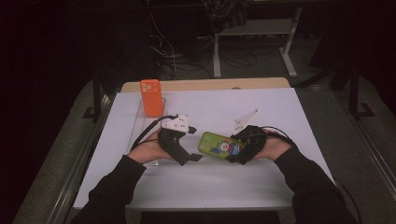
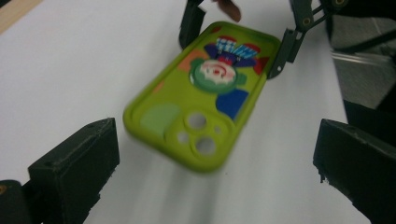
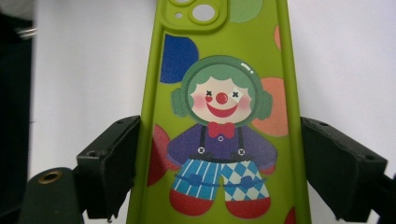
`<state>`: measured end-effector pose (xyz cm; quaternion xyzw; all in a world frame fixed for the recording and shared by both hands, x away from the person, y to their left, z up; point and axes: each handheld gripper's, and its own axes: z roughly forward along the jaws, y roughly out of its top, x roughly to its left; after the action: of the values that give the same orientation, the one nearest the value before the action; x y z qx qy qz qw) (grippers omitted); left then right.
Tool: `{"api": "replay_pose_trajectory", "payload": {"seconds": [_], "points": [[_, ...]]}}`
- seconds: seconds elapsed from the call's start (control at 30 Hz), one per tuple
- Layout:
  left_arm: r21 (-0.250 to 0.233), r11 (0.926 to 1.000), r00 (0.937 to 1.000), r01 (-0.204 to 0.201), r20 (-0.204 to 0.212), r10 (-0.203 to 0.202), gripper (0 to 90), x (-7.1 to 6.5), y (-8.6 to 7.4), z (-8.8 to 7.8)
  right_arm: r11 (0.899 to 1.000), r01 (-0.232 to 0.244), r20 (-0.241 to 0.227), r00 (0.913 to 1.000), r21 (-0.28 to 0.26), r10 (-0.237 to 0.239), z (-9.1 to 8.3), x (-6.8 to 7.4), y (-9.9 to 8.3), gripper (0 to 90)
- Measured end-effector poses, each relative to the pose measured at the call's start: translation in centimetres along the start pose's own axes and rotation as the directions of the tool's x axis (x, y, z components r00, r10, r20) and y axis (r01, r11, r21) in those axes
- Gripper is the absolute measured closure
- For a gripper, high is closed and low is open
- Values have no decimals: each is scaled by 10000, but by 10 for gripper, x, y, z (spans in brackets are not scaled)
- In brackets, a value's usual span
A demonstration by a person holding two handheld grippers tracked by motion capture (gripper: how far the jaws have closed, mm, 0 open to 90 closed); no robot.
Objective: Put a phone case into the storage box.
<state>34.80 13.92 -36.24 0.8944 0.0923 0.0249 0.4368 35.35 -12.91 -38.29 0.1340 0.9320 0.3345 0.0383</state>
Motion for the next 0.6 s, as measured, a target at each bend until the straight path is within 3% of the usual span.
{"api": "replay_pose_trajectory", "payload": {"seconds": [0.17,0.33,0.5,0.53,0.6], "points": [[191,9987,9969,-464,641,451,0,0,6,7,9971,685,-567,9962,330,-666,10,9,14,151],[690,9928,9895,-977,1138,895,0,-3,4,16,9915,1209,-1033,9879,490,-1154,20,16,25,151],[1216,9827,9835,-1398,1322,1236,0,-5,1,23,9877,1513,-1324,9806,401,-1448,27,20,34,151],[1314,9826,9840,-1309,1379,1127,0,-6,0,25,9864,1584,-1360,9791,433,-1512,27,21,36,151],[1375,9814,9837,-1343,1377,1153,61,-7,-1,26,9845,1703,-1403,9766,428,-1628,28,23,39,151]]}}
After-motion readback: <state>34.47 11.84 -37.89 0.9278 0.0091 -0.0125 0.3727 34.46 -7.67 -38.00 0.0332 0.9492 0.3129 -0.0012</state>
